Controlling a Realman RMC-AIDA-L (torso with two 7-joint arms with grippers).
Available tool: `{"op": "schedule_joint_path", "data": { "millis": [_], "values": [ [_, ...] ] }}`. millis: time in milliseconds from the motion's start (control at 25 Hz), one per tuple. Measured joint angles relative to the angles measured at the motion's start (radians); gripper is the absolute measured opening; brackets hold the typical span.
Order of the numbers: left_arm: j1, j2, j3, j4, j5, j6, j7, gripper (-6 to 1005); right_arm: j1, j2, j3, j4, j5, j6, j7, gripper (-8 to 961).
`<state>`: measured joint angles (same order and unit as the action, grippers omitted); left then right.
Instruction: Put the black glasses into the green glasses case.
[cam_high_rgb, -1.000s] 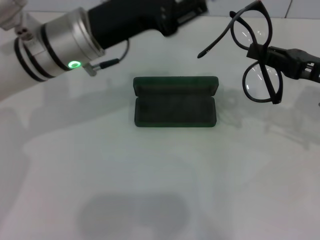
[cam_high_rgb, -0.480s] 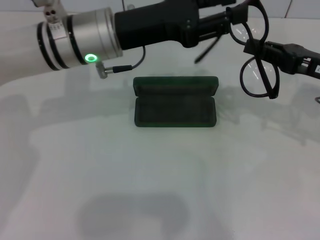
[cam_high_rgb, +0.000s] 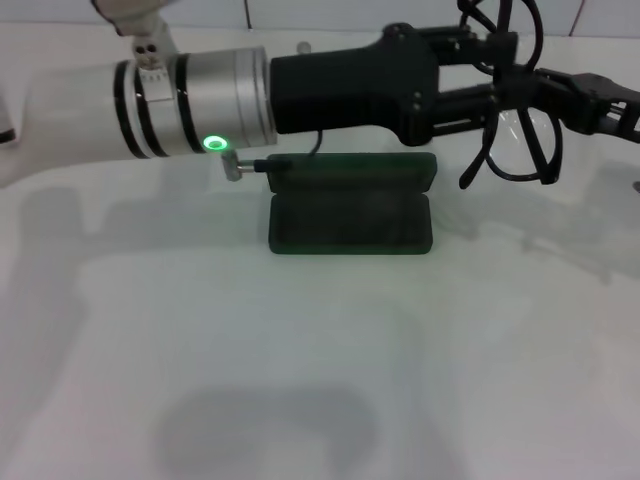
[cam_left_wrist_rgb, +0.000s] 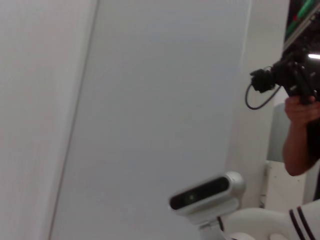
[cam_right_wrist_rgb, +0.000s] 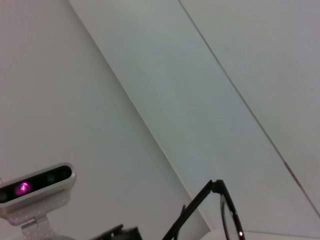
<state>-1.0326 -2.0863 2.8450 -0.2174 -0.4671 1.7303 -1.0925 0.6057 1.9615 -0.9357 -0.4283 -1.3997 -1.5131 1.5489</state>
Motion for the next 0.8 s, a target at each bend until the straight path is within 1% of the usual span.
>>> {"op": "schedule_joint_path", "data": {
  "millis": [280, 560, 800],
  "values": [
    [-0.006, -0.005, 0.001, 0.044, 0.015, -0.073, 0.003, 514, 0.006, 0.004, -0.001, 0.000, -0.001, -0.011, 0.001, 121],
    [0.009, 0.001, -0.001, 0.044, 0.006, -0.043, 0.001, 514, -0.004, 0.002, 0.000, 0.000, -0.004, -0.002, -0.001, 121],
    [0.011, -0.001, -0.001, 0.044, 0.011, -0.041, -0.004, 514, -0.002, 0.006, -0.009, 0.000, -0.005, -0.026, -0.001, 120]
  ]
}}
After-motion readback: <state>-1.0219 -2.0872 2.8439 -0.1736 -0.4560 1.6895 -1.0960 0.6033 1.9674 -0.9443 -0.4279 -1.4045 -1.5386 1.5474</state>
